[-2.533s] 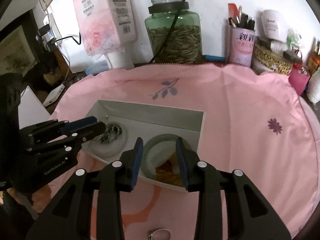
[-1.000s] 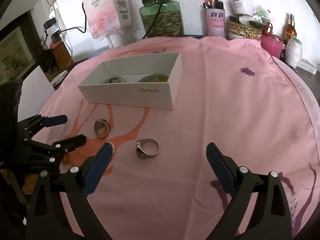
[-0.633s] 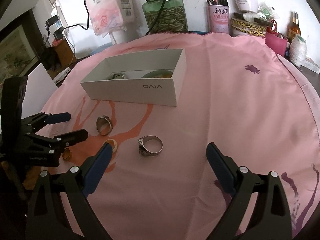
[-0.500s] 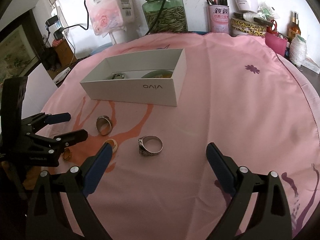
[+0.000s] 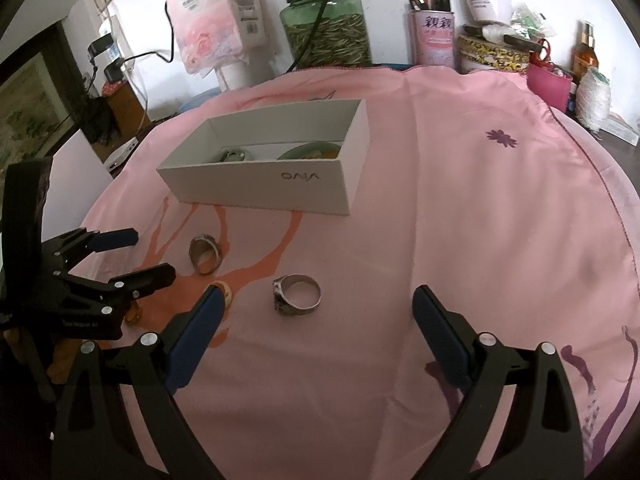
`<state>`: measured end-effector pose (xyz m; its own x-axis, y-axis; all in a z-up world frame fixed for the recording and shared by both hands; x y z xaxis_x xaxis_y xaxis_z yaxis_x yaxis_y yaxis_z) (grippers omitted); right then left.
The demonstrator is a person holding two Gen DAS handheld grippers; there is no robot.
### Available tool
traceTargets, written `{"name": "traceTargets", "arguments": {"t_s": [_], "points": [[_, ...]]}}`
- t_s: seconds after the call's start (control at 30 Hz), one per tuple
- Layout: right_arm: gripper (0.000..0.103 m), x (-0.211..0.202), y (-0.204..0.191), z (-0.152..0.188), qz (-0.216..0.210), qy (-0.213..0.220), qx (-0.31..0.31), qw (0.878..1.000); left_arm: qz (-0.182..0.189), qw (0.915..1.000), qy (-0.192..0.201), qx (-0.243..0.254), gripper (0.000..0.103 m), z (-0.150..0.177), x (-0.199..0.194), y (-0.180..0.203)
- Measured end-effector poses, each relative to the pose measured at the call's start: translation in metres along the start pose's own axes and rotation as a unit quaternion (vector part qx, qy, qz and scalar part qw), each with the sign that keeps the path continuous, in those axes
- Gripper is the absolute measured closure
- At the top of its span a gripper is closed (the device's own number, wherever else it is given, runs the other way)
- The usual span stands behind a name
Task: Organize jewelry
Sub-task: 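Grasp the large silver ring with dark stone using the left tool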
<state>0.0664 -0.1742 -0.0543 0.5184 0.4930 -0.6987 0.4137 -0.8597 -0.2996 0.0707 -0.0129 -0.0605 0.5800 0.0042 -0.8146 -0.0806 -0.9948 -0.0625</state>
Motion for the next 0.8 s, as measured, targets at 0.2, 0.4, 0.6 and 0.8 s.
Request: {"name": "traceTargets", "arguments": {"t_s": [0.2, 0.4, 0.6, 0.8], "points": [[0.016, -0.007, 0.013, -0.007, 0.021, 0.017, 0.023, 0.999, 0.001, 0.9991, 0.036, 0.023, 0.009, -0.012, -0.009, 0.018], [0.016, -0.017, 0.017, -0.013, 0.024, 0.039, 0.030, 0.998, 0.000, 0.9971, 0.059, 0.049, 0.009, -0.026, -0.011, 0.043], [0.016, -0.014, 0.019, -0.012, 0.025, 0.031, 0.034, 0.999, 0.020, 0.9986, 0.015, 0.047, 0.042, -0.022, 0.008, 0.047], [0.018, -0.010, 0.018, -0.008, 0.019, 0.022, 0.032, 0.999, 0.041, 0.9986, 0.015, 0.030, 0.075, -0.016, 0.002, 0.033]]}}
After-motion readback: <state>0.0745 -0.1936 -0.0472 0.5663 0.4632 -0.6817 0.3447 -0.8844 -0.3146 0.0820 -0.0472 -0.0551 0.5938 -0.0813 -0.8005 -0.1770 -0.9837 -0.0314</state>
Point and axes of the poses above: each gripper's, at about its wrist camera, not at the fingertips, and x roughly the way its jaws point, y to its right, z to its underside, the point moved 8 cm from there along x, roughly the way its jaws point, and after that the axes turned 5 degrees about -z, right-handed, at the moved point
